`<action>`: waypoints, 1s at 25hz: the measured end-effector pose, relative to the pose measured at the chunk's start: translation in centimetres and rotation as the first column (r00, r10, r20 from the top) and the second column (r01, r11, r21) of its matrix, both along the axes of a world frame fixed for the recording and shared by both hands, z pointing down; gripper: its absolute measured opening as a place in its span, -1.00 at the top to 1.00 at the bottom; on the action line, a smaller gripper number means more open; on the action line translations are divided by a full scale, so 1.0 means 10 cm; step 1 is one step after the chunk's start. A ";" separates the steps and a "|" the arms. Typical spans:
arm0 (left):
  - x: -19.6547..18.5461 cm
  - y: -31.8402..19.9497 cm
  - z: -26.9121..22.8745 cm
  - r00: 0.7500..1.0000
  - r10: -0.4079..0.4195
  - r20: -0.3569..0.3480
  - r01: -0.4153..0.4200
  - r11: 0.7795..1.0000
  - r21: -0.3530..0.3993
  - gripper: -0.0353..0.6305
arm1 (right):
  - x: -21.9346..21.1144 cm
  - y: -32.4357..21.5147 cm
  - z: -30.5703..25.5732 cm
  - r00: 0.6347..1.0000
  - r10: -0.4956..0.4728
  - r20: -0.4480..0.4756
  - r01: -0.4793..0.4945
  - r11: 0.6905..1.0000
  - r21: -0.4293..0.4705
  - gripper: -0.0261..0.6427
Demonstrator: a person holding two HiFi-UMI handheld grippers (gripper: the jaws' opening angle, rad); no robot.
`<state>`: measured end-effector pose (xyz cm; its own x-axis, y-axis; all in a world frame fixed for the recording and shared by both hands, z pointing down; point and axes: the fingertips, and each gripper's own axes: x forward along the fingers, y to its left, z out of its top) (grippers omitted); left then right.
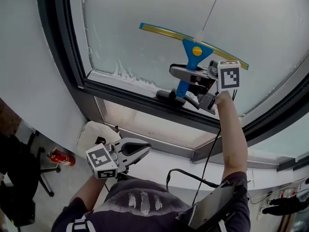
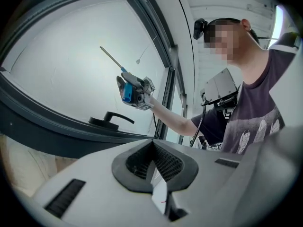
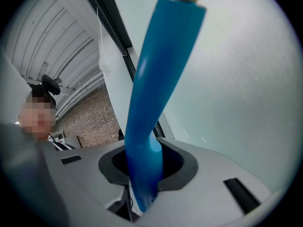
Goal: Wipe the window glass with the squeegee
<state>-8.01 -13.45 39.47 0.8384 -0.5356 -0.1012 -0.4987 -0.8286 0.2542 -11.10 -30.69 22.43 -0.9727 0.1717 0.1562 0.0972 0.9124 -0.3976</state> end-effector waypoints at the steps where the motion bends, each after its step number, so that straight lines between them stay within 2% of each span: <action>1: 0.01 0.01 0.02 1.000 0.001 0.001 -0.001 1.000 -0.010 0.88 | 0.00 0.00 0.01 1.000 0.001 0.002 -0.001 1.000 -0.009 0.66; 5: 0.06 0.08 0.15 1.000 0.006 0.020 -0.005 0.998 -0.056 0.88 | 0.00 0.03 0.05 1.000 0.006 0.010 -0.005 1.000 -0.031 0.66; 15: -0.07 0.18 0.27 1.000 0.022 -0.007 -0.023 0.996 -0.083 0.88 | 0.03 0.06 0.26 0.999 0.004 -0.038 -0.007 0.997 -0.074 0.66; 18: -0.13 0.22 0.32 0.999 0.044 -0.030 -0.046 0.996 -0.070 0.88 | 0.02 0.08 0.31 0.999 0.007 -0.035 -0.010 0.995 -0.098 0.66; 25: -0.34 0.37 0.46 0.996 0.077 -0.046 -0.081 0.992 -0.096 0.88 | 0.03 0.18 0.47 0.999 0.032 -0.032 -0.036 0.991 -0.127 0.66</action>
